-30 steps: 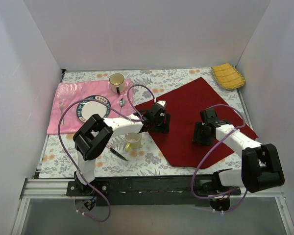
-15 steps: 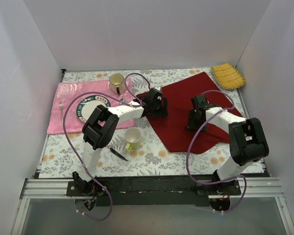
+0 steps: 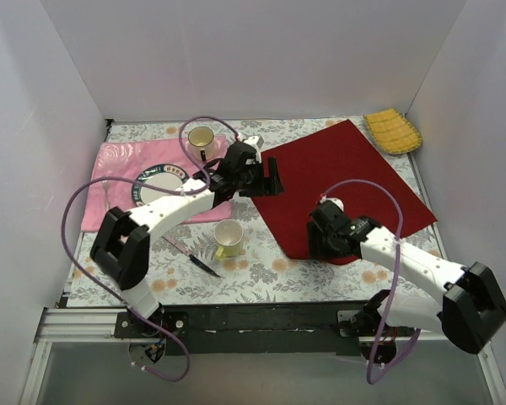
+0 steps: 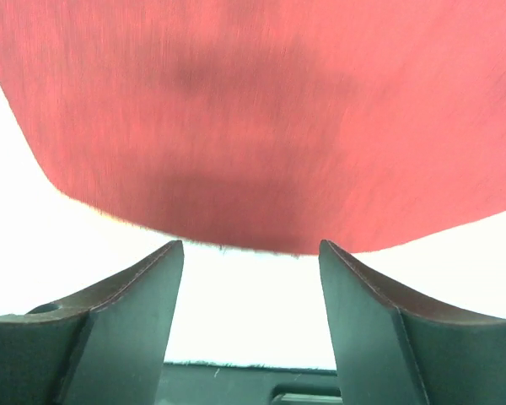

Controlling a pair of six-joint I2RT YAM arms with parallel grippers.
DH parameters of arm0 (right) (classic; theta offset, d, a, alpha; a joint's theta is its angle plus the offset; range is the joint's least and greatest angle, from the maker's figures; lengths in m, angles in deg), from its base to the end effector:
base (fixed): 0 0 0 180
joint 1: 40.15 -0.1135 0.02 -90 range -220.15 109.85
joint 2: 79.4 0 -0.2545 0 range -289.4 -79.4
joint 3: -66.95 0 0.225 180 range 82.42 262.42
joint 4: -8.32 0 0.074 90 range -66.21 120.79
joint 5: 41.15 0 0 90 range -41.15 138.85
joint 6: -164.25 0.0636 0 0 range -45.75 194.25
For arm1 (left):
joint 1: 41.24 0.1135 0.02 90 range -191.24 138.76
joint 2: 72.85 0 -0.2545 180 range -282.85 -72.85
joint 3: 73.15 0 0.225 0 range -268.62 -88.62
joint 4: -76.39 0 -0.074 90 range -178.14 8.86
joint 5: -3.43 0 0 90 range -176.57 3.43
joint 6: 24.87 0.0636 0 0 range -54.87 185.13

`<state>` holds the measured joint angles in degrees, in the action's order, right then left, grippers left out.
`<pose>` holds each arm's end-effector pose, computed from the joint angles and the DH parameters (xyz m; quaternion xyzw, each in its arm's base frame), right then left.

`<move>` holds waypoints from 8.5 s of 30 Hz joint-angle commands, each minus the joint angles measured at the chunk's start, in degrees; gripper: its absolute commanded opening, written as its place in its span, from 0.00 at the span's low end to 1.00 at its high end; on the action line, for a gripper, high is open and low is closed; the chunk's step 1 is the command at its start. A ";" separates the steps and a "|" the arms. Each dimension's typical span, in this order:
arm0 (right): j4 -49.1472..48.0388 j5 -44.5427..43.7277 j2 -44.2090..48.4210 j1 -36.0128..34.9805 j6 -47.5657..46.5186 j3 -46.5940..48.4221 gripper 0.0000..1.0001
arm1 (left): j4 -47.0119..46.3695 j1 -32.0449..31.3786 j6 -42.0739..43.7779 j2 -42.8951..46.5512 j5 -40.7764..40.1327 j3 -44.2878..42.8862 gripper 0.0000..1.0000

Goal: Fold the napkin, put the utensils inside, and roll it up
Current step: Flatten the napkin out, then fold the napkin

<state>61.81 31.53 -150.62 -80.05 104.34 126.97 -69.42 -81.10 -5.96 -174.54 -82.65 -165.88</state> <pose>0.1781 0.1243 0.1890 -0.0496 0.9639 0.0039 0.2617 0.2997 -0.2559 0.2337 -0.2337 0.8869 -0.3451 0.1993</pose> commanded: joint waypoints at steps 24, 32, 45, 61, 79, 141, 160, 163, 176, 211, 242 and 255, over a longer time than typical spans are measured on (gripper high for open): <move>-9.19 -11.85 -15.24 4.38 -1.59 13.43 0.67 | -5.01 -0.13 -5.55 19.95 8.73 10.55 0.75; -4.53 -4.05 -16.24 4.39 -8.56 17.79 0.71 | -4.39 -0.05 -5.29 20.92 7.68 9.93 0.75; -15.61 6.16 -11.91 3.78 -13.04 10.37 0.77 | -6.06 -0.05 -5.73 18.89 10.67 10.37 0.75; -19.48 -2.97 -21.06 -1.23 -25.77 10.81 0.73 | -5.80 -0.05 -5.37 19.07 10.75 10.63 0.76; -5.43 -10.73 -15.72 -10.54 -17.28 14.07 0.07 | -6.06 -0.05 -5.64 19.60 8.92 10.72 0.76; -11.13 -1.31 -5.25 -7.89 -0.45 -4.58 0.61 | -3.17 1.18 -0.63 2.63 2.58 -2.73 0.76; -14.91 8.02 -9.62 -28.83 -18.65 0.00 0.48 | -4.48 5.58 -7.04 22.76 -3.13 4.30 0.79; -14.82 7.31 -10.86 -29.53 -19.89 1.14 0.49 | -4.57 5.93 -7.04 24.26 -3.22 5.62 0.79; -18.93 8.97 -13.42 -30.41 -23.49 2.38 0.57 | -4.92 6.54 -7.48 25.22 -1.81 6.41 0.79; -18.60 11.96 -12.97 -3.89 -17.51 13.96 0.01 | -4.39 8.13 -6.17 22.85 1.17 5.01 0.79; -17.10 16.35 -58.77 35.59 -31.41 71.10 0.01 | 1.76 8.04 -4.93 11.34 5.04 -1.14 0.81; -18.33 16.97 -62.72 37.53 -30.53 75.59 0.01 | 1.93 8.04 -5.55 8.53 5.92 -4.22 0.89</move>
<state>45.09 47.71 -212.10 -42.81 73.82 198.60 -67.78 -73.23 -11.73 -166.51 -77.09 -167.38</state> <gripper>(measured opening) 0.063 0.891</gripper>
